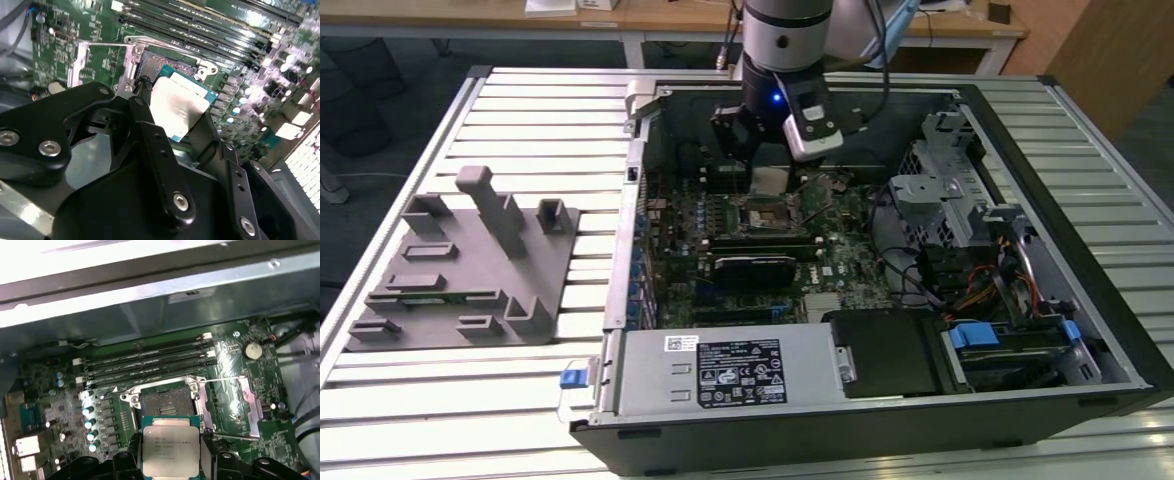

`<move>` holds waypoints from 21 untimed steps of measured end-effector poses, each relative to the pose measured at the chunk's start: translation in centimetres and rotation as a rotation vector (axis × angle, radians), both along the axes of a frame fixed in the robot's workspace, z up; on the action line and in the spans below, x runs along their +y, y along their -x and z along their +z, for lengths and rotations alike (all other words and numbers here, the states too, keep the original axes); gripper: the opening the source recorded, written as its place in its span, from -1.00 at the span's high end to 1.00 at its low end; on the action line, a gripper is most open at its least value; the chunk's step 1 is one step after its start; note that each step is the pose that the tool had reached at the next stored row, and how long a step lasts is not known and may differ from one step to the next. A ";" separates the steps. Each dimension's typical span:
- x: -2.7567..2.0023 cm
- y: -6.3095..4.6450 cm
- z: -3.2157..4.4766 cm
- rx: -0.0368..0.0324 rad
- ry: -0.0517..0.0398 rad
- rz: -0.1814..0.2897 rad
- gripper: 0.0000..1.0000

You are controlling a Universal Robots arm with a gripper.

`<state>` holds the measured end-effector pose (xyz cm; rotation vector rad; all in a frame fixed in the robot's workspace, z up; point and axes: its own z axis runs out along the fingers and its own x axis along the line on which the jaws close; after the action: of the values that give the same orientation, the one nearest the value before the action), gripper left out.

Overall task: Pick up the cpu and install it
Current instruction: 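Place the cpu into insertion slot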

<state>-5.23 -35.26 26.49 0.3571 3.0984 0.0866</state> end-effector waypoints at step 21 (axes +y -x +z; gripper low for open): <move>0.00 0.0 -0.04 -0.0001 -0.0002 -0.382 -0.08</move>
<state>-5.23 -35.26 26.45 0.9358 2.9646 0.0788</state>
